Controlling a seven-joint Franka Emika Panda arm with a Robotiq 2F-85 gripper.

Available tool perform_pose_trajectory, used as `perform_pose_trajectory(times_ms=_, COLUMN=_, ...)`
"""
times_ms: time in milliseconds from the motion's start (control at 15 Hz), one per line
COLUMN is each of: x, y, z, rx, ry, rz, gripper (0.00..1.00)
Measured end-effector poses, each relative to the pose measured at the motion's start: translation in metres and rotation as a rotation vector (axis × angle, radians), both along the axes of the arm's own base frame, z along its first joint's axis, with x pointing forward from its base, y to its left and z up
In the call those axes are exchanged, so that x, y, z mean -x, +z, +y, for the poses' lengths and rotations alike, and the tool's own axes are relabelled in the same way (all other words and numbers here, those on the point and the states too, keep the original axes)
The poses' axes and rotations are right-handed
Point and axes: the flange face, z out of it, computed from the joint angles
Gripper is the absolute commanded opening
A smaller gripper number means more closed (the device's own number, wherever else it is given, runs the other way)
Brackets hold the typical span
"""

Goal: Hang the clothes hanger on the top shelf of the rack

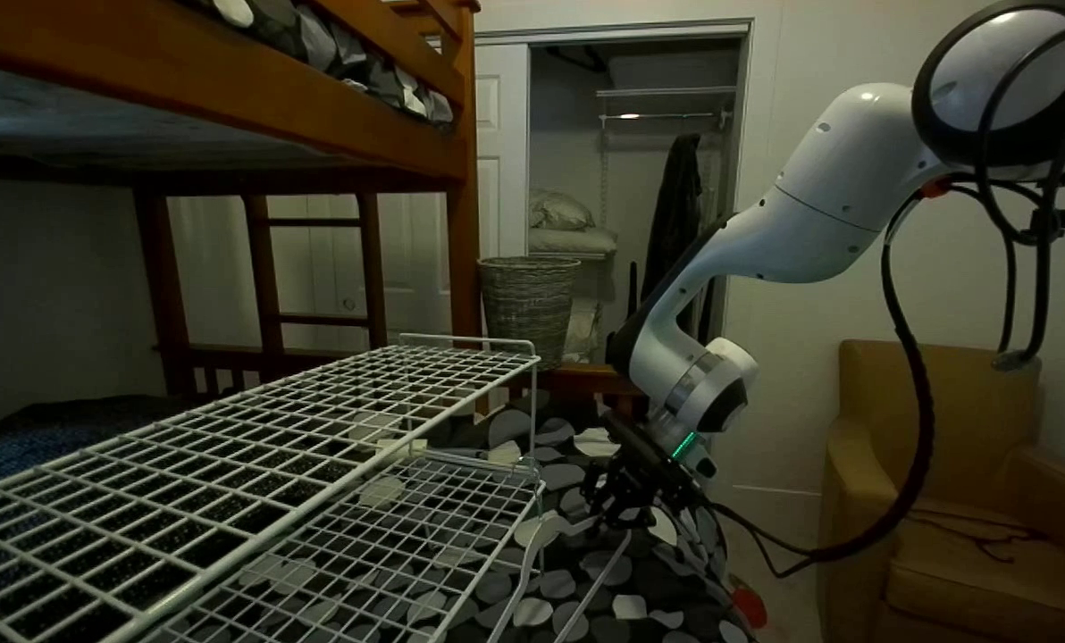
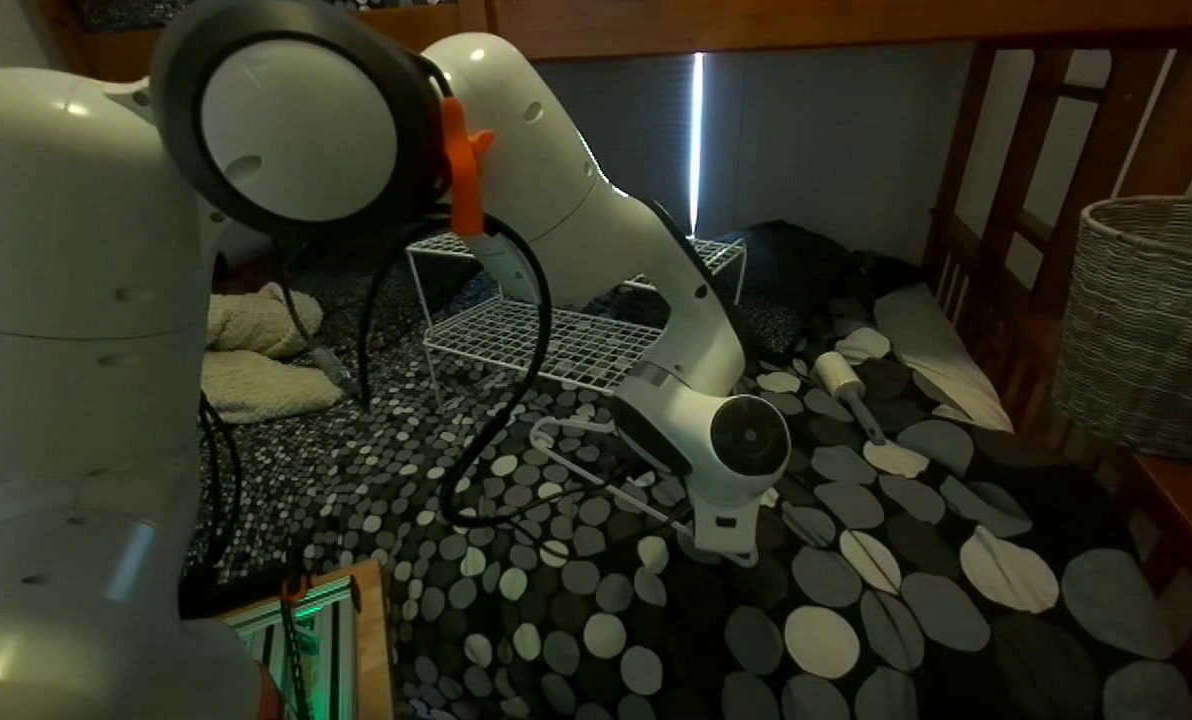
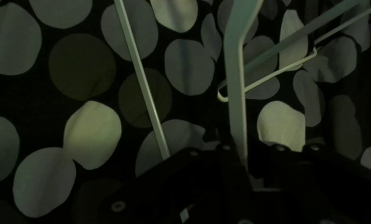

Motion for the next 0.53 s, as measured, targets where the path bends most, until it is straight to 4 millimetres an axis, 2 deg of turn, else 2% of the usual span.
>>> perform_pose_trajectory(times_ms=267, x=-0.002, y=0.014, z=-0.011, rx=0.011, ry=0.074, rz=-0.035, gripper=0.02)
perform_pose_trajectory(times_ms=533, x=0.005, y=0.021, z=-0.024, rx=0.010, ry=0.157, rz=-0.020, gripper=0.02)
